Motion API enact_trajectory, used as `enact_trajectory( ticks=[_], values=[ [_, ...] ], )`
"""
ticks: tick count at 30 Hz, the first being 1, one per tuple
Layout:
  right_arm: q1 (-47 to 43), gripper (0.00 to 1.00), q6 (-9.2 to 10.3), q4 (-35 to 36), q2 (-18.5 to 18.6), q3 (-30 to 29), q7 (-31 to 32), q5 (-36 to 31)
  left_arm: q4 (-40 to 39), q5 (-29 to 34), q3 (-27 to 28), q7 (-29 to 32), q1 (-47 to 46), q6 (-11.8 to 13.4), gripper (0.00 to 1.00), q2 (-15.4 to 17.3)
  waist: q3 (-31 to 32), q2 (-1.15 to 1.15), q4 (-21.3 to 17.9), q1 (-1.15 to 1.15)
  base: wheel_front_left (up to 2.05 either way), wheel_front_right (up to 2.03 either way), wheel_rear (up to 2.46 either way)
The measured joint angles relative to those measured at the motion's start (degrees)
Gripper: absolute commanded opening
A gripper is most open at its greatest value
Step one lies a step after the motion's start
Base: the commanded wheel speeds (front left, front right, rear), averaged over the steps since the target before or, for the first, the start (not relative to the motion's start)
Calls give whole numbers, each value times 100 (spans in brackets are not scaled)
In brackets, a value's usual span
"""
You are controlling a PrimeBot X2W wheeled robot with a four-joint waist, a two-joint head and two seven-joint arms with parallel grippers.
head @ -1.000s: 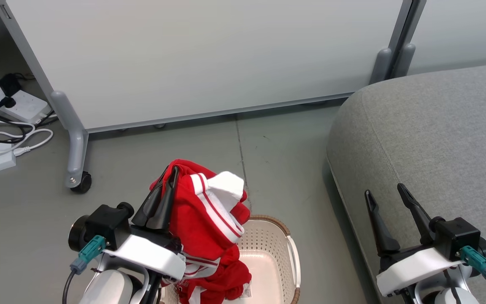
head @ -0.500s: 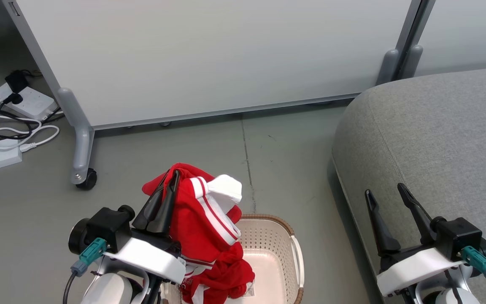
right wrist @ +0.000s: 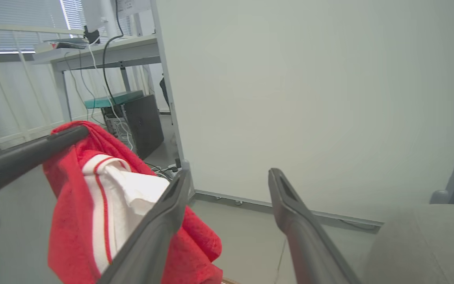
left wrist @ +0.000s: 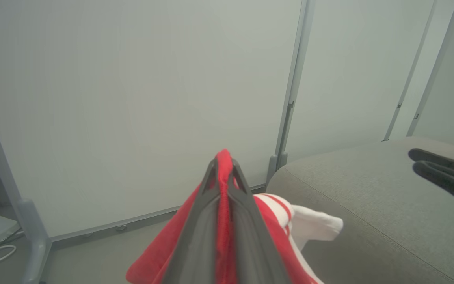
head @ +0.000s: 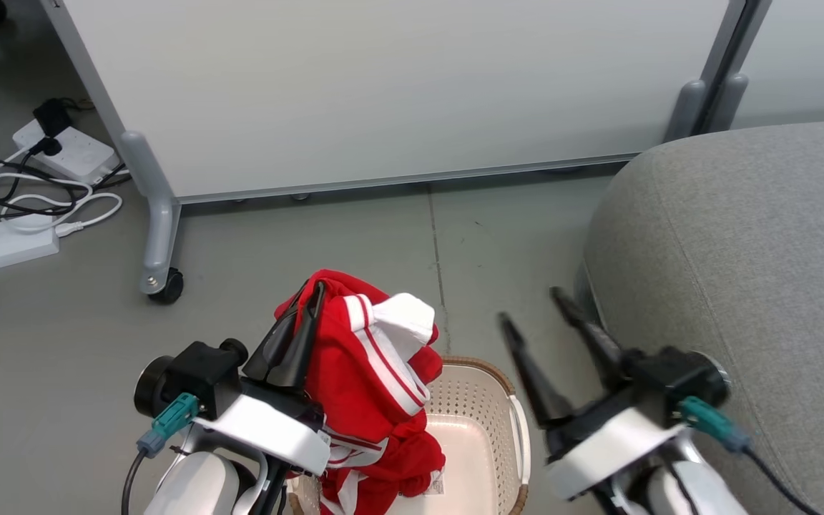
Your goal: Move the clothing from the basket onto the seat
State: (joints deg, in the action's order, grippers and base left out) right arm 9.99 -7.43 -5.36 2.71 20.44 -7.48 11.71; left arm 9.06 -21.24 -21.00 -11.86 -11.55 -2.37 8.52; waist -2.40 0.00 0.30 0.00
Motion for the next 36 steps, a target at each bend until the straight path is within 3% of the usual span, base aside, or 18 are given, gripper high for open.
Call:
enact_trajectory(
  ticks=[10,24,26,27,34,35,36],
  values=[
    [927,100,0,-879,-1,1619,-82,559,112,24,-227,-45,-241,-97,0,-93,-90,0,313,0,0,0,0],
    [1983,100,0,-2523,1,2802,-338,1474,191,51,-503,-136,-468,-202,0,-230,-279,0,643,0,0,0,0],
    [2092,26,0,-2671,2,2936,-374,1635,191,49,-516,-164,-511,-211,0,-235,-287,0,661,0,0,0,0],
    [2132,0,0,-2716,4,3010,-385,1741,194,48,-520,-172,-515,-212,0,-236,-286,0,666,0,0,0,0],
    [2325,0,0,-2917,1,3282,-605,2165,231,4,-537,-197,-515,-220,0,-234,-255,0,640,0,0,0,0],
    [2355,0,0,-2926,2,3281,-623,2197,231,3,-538,-201,-515,-230,6,-233,-252,0,629,0,0,0,0],
    [2362,0,0,-2930,2,3265,-669,2223,230,-1,-537,-205,-515,-238,48,-232,-246,0,619,0,0,0,0]
  ],
)
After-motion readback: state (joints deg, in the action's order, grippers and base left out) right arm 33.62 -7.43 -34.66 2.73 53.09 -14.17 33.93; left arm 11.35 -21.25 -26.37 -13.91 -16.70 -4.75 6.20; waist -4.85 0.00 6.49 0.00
